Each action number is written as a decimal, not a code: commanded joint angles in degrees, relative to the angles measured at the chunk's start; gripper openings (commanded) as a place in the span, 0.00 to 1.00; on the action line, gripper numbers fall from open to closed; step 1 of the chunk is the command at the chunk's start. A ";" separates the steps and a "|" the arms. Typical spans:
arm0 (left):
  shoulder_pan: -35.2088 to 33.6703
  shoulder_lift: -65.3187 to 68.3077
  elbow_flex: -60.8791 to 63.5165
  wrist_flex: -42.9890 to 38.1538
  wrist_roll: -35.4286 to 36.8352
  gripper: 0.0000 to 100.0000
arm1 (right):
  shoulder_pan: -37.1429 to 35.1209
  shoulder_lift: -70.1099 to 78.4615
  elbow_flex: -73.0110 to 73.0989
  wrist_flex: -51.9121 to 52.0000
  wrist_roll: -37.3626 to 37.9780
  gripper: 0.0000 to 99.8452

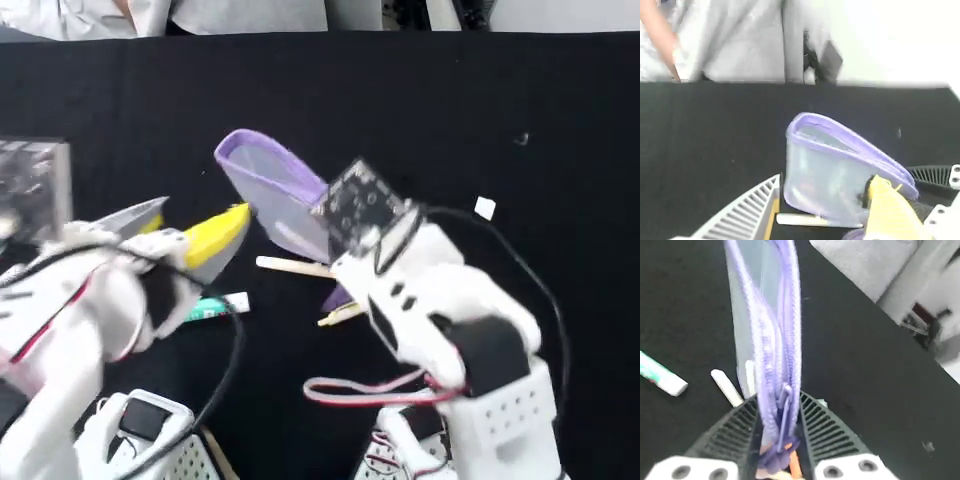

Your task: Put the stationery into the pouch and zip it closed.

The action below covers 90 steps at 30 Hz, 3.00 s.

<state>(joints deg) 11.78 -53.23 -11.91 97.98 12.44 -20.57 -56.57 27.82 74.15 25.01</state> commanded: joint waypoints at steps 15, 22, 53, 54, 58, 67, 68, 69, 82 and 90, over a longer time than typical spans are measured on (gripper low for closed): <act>-16.92 0.70 19.47 -0.79 -12.84 0.29 | 16.44 2.95 -14.37 5.36 -5.36 0.01; -17.19 0.70 32.84 -10.81 -30.42 0.29 | 17.23 6.81 -15.52 6.51 -10.99 0.01; -4.26 28.40 55.69 -31.12 -70.51 0.29 | 17.85 15.60 -19.91 12.13 -16.00 0.01; -4.35 31.30 53.58 -30.95 -70.51 0.29 | 17.85 15.60 -19.91 12.22 -16.00 0.01; -4.35 42.11 46.64 -31.21 -70.51 0.29 | 17.85 15.60 -19.91 13.01 -16.00 0.01; -8.04 58.55 35.74 -30.77 -70.42 0.29 | 17.85 15.34 -19.91 13.01 -15.82 0.01; -8.13 59.08 35.82 -30.68 -70.42 0.28 | 17.85 15.34 -19.91 13.01 -15.82 0.01; -8.48 59.16 36.00 -30.59 -70.42 0.28 | 17.85 15.25 -19.91 13.01 -15.82 0.01; -8.48 59.60 36.09 -30.68 -69.98 0.04 | 17.76 15.25 -17.98 12.40 -15.56 0.01; -10.51 52.40 30.46 -30.59 -59.60 0.03 | 17.58 15.25 -17.80 12.48 -15.47 0.01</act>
<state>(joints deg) 2.99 5.49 24.22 67.65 -53.58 -3.16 -41.10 10.15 87.08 9.45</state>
